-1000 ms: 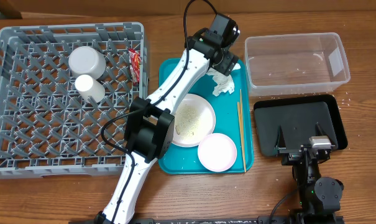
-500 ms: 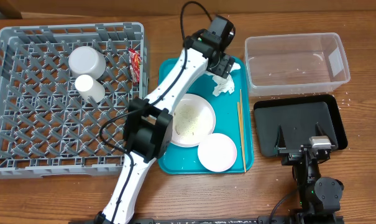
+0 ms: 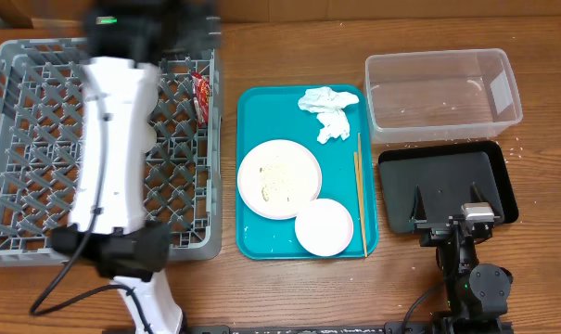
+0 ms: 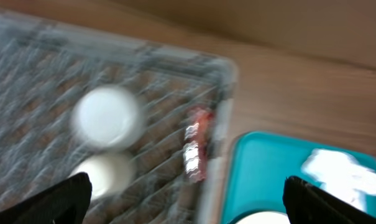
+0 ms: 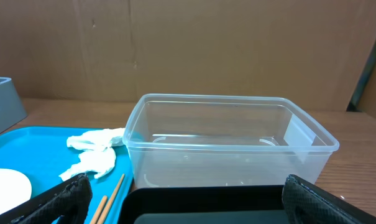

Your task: Sort waste into correct bins and load items into the dishwasher

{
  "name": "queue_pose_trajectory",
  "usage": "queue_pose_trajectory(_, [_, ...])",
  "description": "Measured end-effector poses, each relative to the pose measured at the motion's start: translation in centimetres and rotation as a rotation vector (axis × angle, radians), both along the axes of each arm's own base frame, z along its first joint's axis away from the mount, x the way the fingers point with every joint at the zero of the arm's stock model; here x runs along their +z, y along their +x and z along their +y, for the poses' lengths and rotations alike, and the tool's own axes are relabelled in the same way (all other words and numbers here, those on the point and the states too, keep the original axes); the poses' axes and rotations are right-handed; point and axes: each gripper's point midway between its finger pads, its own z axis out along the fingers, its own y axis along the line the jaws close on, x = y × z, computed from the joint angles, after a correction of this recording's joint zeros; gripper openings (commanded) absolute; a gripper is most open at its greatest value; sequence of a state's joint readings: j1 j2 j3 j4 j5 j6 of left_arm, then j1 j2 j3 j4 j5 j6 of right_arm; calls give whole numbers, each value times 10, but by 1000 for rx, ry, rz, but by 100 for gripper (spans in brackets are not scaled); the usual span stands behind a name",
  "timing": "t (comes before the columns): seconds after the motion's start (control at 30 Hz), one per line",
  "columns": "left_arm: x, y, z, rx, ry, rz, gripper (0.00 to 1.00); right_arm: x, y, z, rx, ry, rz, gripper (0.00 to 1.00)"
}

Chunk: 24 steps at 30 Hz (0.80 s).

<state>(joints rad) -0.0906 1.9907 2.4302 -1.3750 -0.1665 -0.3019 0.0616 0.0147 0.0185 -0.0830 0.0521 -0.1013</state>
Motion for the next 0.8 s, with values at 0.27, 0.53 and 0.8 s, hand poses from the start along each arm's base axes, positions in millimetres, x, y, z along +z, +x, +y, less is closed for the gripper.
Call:
queue_pose_trajectory(0.27, [-36,-23,70,181,-69,164,100,0,0,0,0,0,0,100])
queue_pose_trajectory(0.53, [-41,-34,83,199,-92,207,100,23,-1,0,0,6,-93,100])
queue_pose_trajectory(0.8, [-41,-40,107,271,-93,207,100,71,-20,54,342,101,-275,100])
